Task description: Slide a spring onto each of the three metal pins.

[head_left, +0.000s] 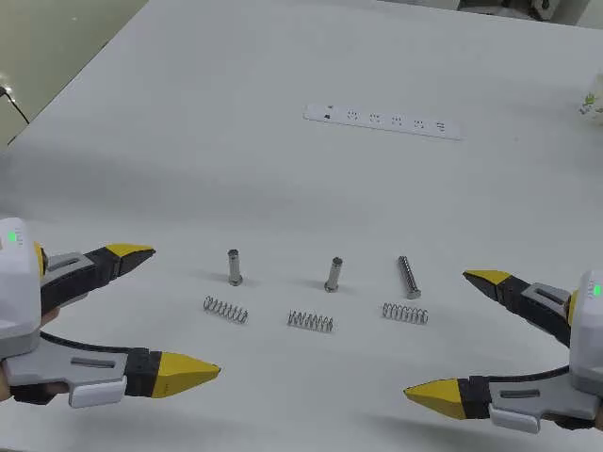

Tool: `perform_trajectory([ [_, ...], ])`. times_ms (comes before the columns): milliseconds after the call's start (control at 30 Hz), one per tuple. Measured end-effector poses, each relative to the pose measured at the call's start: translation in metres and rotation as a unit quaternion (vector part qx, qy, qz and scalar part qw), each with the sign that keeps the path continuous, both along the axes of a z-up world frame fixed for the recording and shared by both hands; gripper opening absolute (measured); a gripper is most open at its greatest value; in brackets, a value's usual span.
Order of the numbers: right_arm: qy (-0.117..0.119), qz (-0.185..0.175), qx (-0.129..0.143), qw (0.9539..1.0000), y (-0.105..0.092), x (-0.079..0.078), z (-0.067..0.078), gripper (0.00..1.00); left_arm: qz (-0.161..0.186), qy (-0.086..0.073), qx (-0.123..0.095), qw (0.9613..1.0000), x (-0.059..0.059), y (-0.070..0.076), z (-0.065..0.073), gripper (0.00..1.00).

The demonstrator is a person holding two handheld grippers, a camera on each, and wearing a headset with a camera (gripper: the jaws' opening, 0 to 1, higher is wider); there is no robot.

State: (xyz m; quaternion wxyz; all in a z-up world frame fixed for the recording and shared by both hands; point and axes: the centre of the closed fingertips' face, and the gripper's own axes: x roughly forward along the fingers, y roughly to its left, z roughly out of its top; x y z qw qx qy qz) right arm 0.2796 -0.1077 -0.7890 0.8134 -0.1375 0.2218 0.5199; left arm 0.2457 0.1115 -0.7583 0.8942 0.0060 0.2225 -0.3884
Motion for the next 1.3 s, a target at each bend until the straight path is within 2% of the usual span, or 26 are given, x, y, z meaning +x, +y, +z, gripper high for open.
perform_trajectory([
  [1300,0.003,0.0,-0.003,1.0,0.0002,-0.0018,-0.0043,0.97,-0.003,0.002,0.0,1.0,-0.0016,-0.0028,-0.0016,0.94],
])
